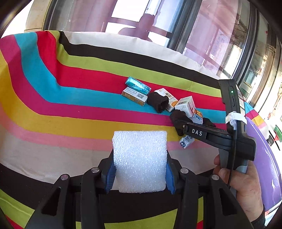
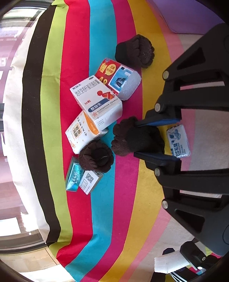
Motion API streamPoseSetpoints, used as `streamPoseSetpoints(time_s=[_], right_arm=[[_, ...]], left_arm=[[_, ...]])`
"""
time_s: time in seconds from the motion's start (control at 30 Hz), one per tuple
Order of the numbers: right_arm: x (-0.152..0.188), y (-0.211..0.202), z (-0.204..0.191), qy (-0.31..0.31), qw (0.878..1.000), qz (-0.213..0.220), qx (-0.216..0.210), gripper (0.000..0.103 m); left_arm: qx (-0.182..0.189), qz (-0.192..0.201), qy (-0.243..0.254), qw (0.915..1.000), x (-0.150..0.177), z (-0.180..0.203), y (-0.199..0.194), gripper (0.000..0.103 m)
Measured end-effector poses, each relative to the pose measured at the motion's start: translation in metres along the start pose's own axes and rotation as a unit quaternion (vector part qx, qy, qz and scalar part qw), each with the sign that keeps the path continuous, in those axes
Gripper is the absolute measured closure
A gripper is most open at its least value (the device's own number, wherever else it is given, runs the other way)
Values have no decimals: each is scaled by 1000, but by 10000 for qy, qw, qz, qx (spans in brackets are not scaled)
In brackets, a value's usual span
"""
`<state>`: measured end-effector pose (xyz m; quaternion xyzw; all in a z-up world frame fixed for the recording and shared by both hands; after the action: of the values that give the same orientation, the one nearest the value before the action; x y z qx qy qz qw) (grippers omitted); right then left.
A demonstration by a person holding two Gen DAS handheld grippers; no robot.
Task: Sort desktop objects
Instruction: 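Grasp the white foam block with the left gripper while the right grasps a dark brown glove, then carry the foam block and glove into the purple-rimmed box and release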
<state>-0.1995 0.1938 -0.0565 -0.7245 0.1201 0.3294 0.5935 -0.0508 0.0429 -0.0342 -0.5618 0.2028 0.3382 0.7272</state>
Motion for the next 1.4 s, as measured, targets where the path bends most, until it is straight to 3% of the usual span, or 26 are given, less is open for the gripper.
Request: streamPoseSetpoints(time_s=[0.33,0.47,0.87,0.97,1.1,1.27,1.4], right_arm=[[7,-46,29,146,9978,581,268,80],[8,-73,18,21,9962,791,352,80],[56,-197,23,-257,9936,1005,445,80],[66,-226,42,-186,9931,1006,581,80],[80,-258,78,-94,9885,1025,1113,80],[107,-271,130,252,9856,837,1450,80],[129,-265,162,574,9858,631,1447,80]], left_arm=[[316,121,106,9994,6,23,-2,56],[436,249,207,9985,8,32,-11,56],[1089,504,694,9903,15,92,-46,56],[1306,539,862,9862,15,115,-54,56],[1607,587,1188,9781,13,156,-65,56],[2048,577,1686,9624,15,216,-74,56],[2226,467,2008,9529,18,257,-69,56]])
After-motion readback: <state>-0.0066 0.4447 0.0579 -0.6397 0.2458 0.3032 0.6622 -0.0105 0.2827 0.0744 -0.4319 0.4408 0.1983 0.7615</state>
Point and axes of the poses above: each gripper's, at about its wrist camera, not at the fingertips, and y roughly the way its jaws point, z to its right, x to its underside, the point moved 4 cm from there along y, roughly the way its jaws point, and after that the axes turned 4 degrees about -z, right-handed, at the moved point
